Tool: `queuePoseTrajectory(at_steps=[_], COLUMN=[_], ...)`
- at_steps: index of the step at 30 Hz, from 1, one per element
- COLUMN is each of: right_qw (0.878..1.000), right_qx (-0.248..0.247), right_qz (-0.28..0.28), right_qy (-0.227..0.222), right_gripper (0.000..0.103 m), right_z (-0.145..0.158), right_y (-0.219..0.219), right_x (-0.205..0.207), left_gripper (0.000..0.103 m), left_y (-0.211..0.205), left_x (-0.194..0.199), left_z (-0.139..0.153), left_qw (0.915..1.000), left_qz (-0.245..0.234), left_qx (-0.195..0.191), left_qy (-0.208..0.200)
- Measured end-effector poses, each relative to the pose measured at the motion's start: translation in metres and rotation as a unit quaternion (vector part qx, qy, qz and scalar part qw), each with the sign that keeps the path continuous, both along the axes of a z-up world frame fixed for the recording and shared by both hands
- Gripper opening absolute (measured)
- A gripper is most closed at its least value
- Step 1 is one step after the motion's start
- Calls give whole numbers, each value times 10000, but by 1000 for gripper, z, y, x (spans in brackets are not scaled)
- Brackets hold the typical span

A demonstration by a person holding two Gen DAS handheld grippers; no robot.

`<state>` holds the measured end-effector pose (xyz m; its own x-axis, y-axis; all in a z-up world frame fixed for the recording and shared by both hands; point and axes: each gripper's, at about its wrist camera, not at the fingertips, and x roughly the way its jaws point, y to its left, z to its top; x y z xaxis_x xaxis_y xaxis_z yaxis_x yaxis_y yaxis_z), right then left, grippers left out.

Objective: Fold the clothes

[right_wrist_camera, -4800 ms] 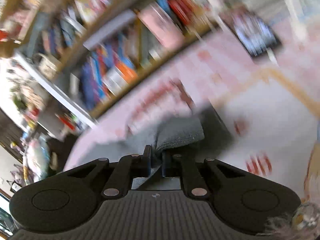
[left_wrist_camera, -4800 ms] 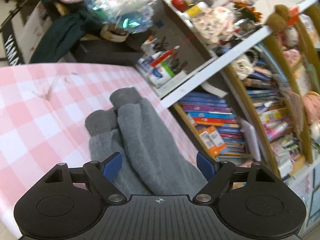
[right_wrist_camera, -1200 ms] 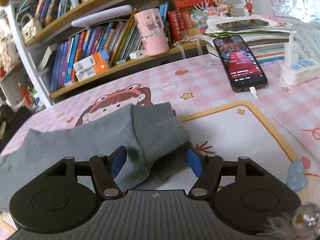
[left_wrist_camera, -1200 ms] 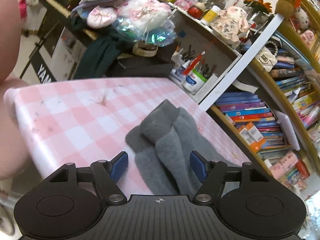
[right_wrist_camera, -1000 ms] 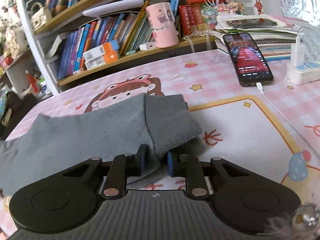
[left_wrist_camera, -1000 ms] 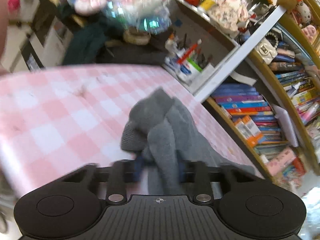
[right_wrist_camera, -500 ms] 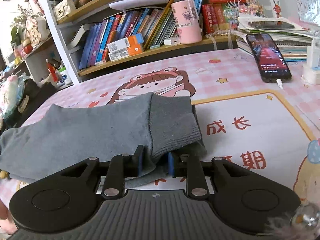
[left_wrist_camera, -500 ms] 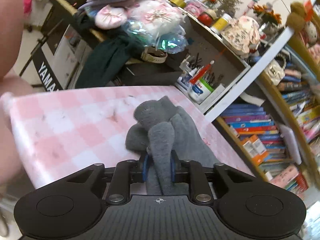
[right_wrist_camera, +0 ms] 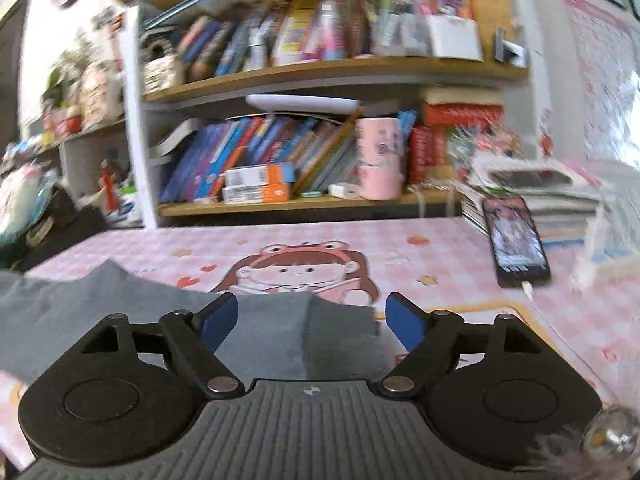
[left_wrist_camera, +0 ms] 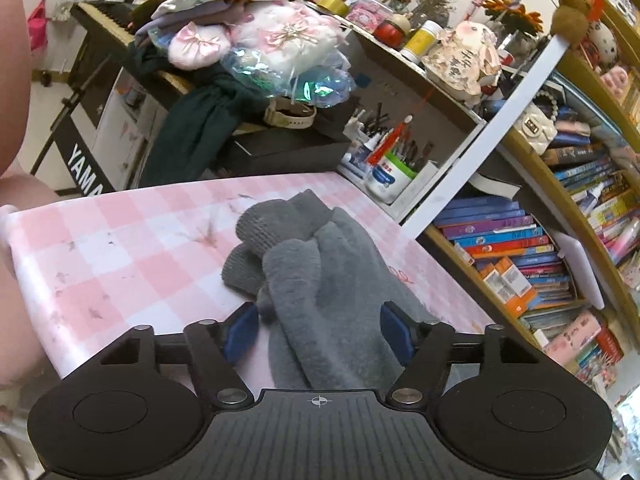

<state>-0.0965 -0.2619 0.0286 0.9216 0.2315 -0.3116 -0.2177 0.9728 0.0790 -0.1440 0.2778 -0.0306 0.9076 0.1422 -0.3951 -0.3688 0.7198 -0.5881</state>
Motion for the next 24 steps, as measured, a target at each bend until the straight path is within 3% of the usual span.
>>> queuePoseTrajectory(at_steps=[7, 9, 12, 14, 17, 19, 21, 24], right_qw=[9965, 9941, 9902, 9875, 9842, 9818, 9803, 9793], right_qx=[-522, -674, -888, -1001, -1090, -1207, -1312, -1318], right_qz=[645, 816, 1026, 1146, 1282, 1322, 1316, 1326], right_qy=[124, 219, 329, 406, 542, 637, 667, 775], right_gripper=[88, 88, 87, 87, 87, 85, 86, 86], right_z=[-11, -17, -25, -30, -36, -41, -41, -42], right_y=[50, 66, 88, 101, 115, 122, 125, 126], right_x=[9, 13, 17, 19, 22, 21, 21, 23], left_gripper=[65, 38, 20, 15, 14, 14, 14, 14], left_y=[-2, 2, 9, 7, -17, -26, -22, -10], left_x=[2, 2, 1, 0, -6, -10, -11, -7], left_z=[-2, -5, -11, -9, 10, 21, 22, 11], left_qw=[9999, 10000, 9996, 9996, 9962, 9922, 9935, 9980], left_qz=[6, 52, 74, 52, -62, -190, -185, -95], left_qx=[111, 7, -257, -217, 683, 959, 780, 397], left_qy=[-34, -22, -82, -183, -544, -770, -811, -474])
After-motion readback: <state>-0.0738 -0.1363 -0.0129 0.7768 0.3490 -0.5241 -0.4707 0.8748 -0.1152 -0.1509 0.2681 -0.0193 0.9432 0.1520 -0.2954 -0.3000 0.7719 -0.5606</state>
